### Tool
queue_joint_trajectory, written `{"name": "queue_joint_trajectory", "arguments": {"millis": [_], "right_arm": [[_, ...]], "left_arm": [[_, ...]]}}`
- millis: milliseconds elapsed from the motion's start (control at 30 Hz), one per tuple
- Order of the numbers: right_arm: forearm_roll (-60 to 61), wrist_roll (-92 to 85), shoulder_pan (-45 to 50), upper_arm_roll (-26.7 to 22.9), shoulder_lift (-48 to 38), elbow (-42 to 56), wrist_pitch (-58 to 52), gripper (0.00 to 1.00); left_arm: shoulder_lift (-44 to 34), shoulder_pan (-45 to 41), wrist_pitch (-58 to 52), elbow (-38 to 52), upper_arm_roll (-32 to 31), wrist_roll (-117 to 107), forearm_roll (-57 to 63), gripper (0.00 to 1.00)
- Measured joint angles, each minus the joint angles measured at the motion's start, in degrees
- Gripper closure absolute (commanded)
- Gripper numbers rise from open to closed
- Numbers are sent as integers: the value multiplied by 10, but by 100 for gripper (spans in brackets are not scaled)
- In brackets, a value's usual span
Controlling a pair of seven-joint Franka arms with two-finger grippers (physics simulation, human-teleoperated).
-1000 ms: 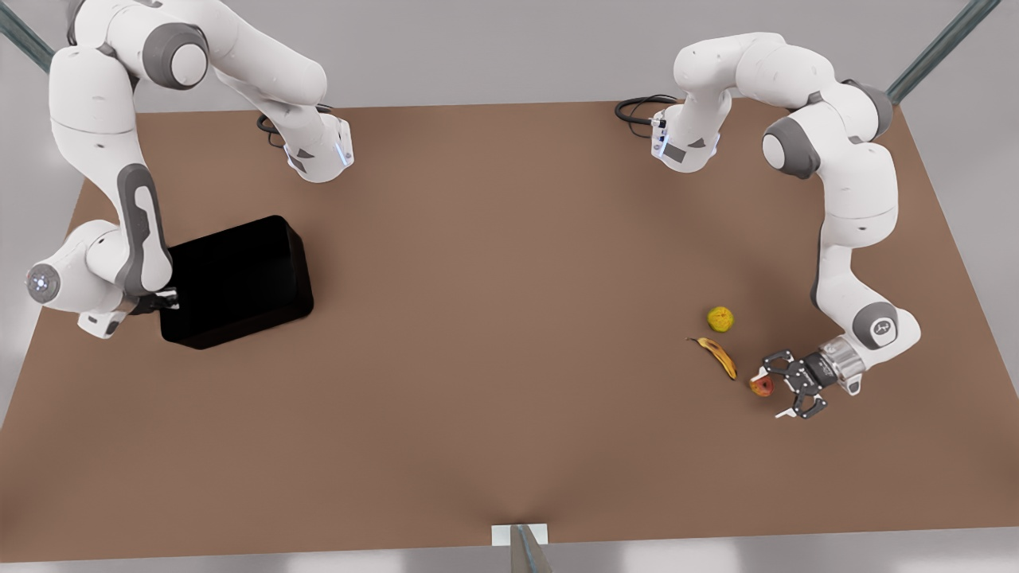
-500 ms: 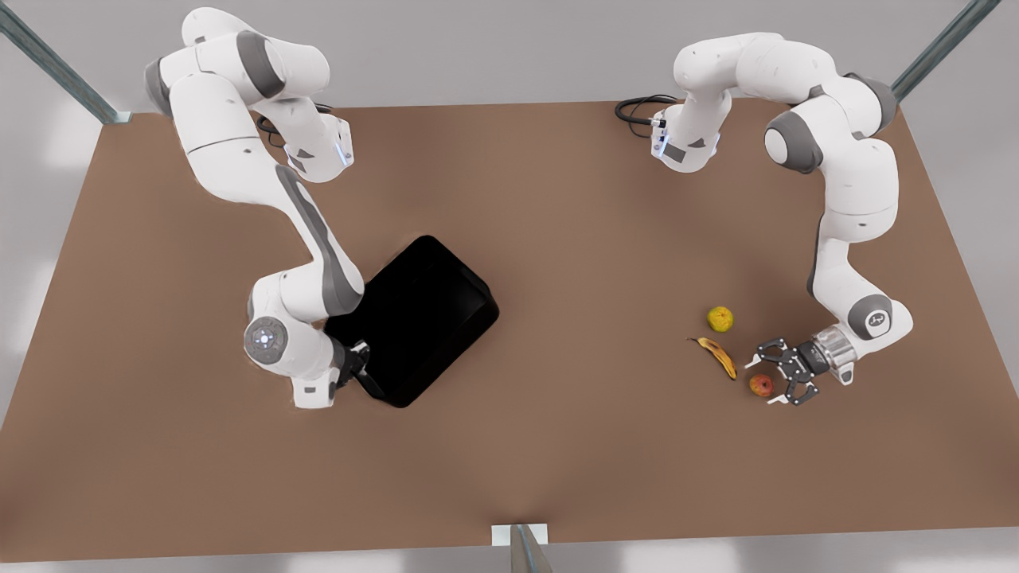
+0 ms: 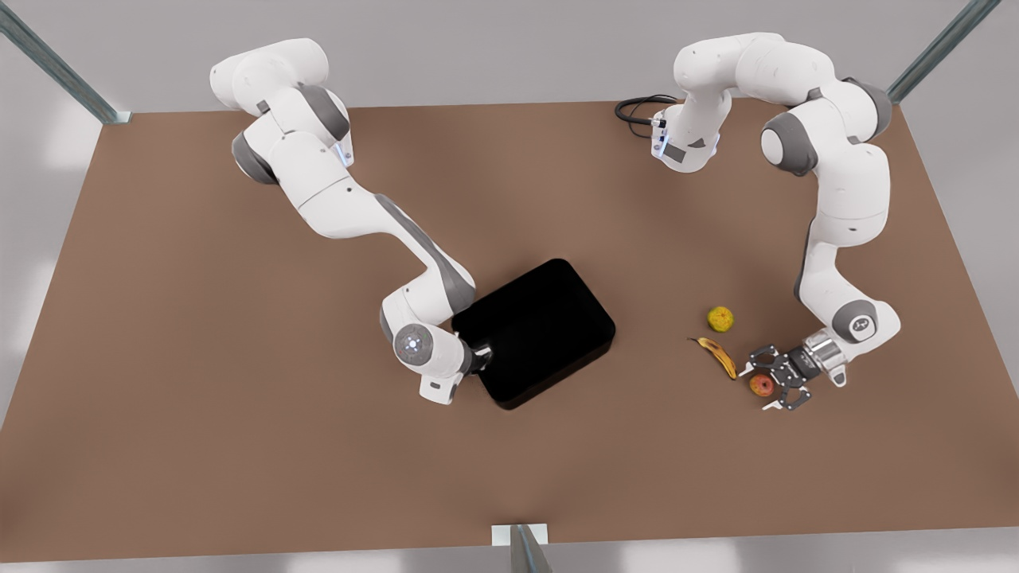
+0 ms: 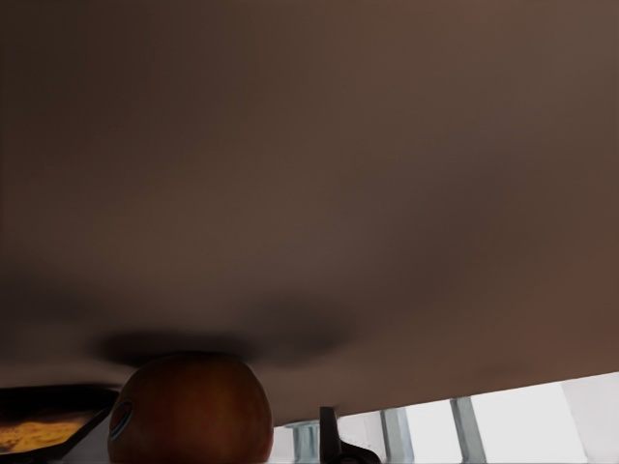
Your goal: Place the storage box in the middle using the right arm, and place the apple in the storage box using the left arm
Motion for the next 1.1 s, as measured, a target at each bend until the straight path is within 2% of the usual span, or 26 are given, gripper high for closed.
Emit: {"name": "queue_joint_trajectory", "arguments": {"millis": [67, 100, 167, 300, 333, 400, 433, 467, 500, 567, 600, 800, 933, 1100], "right_arm": [[0, -1, 0, 0, -2, 3, 0, 0], [0, -1, -1, 0, -4, 10, -5, 0], [0, -1, -15, 0, -24, 31, -32, 0], [0, 2, -40, -2, -63, 127, -207, 0], [0, 4, -57, -7, -113, 129, -250, 0], [0, 2, -92, -90, -222, 118, -429, 0], [-2, 0, -125, -125, -283, 80, -479, 0], [-6, -6, -168, -128, -339, 28, -504, 0], [-7, -28, -177, -148, -360, 24, -524, 0], [-7, -37, -219, -160, -442, -33, -528, 0], [-7, -40, -236, -161, -450, -39, -535, 0], [-5, -63, -234, -170, -447, -40, -535, 0], [-7, -62, -232, -179, -448, -40, -532, 0], [-13, -63, -231, -180, -446, -40, -532, 0]], "left_arm": [[1, 0, 0, 0, 0, -1, -5, 29], [3, 0, 0, 0, 0, -1, -8, 33], [4, 0, 0, 0, 0, -1, -14, 34], [8, 1, -1, 0, 0, 0, -20, 34], [8, 1, -1, 0, 0, -1, -21, 39], [8, 0, -1, 0, 0, -1, -21, 41], [7, 1, -1, 0, 0, -1, -22, 44], [7, 1, -1, 0, 0, -1, -22, 45], [7, 1, -1, -1, 0, -2, -21, 48], [7, 1, -2, -2, 0, -2, -19, 53], [7, 1, -3, -2, 0, -3, -18, 57], [-9, 1, -8, 2, 2, -30, -7, 62], [-60, 0, -11, 13, 2, -96, 33, 62], [-155, -85, -2, 10, -3, -262, 151, 62]]}}
